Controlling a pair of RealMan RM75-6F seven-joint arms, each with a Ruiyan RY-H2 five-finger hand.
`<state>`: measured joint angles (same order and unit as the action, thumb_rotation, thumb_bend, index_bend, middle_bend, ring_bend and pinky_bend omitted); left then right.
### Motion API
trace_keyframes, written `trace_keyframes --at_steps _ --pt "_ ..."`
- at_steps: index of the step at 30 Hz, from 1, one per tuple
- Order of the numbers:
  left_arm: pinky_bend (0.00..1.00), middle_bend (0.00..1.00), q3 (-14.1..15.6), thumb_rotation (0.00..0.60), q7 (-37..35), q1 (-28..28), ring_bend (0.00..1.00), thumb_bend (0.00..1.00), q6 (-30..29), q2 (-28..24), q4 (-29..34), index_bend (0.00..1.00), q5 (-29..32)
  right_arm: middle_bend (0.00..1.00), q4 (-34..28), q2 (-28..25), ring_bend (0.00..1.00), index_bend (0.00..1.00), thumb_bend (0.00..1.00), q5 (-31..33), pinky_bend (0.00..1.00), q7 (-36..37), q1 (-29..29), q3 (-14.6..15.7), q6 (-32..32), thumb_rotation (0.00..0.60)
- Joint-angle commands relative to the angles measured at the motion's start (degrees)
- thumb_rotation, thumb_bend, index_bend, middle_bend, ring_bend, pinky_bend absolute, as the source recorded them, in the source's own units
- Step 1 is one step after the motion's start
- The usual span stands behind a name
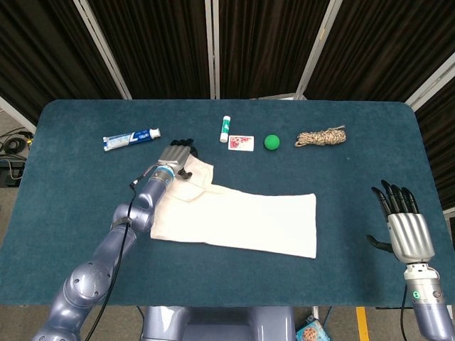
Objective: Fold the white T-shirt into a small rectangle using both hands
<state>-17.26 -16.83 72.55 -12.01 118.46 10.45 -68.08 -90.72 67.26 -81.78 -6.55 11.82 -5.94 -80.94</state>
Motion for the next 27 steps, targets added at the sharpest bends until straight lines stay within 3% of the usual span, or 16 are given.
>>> trace_keyframes --at_steps 1,4,11,16,27 --pt "0.0 0.0 0.0 0.6 -0.1 -0.1 0.0 0.36 0.2 -0.1 0.0 0.38 -0.1 0.0 0.0 0.0 0.0 0.14 0.0 0.0 0.0 0.0 0.0 -0.1 0.0 0.6" --pt "0.0 0.0 0.0 0.6 -0.1 -0.2 0.0 0.36 0.2 -0.2 0.1 0.43 -0.3 0.0 -0.1 -0.1 0.0 0.14 0.0 -0.1 0.0 0.0 -0.1 -0.1 -0.1 0.6" --pt "0.0 0.0 0.0 0.6 -0.3 -0.5 0.0 0.36 0.1 -0.9 0.8 0.45 -0.6 0.0 -0.4 -0.2 0.0 0.14 0.0 -0.4 0.0 0.0 -0.3 -0.2 -0.4 0.6" --pt "0.0 0.0 0.0 0.6 -0.4 -0.6 0.0 0.43 0.2 -1.1 1.3 0.45 -0.8 0.0 -0.6 -0.4 0.0 0.14 0.0 -0.7 0.0 0.0 -0.4 -0.3 -0.6 0.6" --pt "0.0 0.0 -0.4 0.6 -0.4 -1.0 0.0 0.46 0.5 -1.0 1.2 0.57 -0.6 0.0 -0.8 -0.6 0.0 0.15 0.0 -0.9 0.0 0.4 -0.5 -0.5 -0.8 0.6"
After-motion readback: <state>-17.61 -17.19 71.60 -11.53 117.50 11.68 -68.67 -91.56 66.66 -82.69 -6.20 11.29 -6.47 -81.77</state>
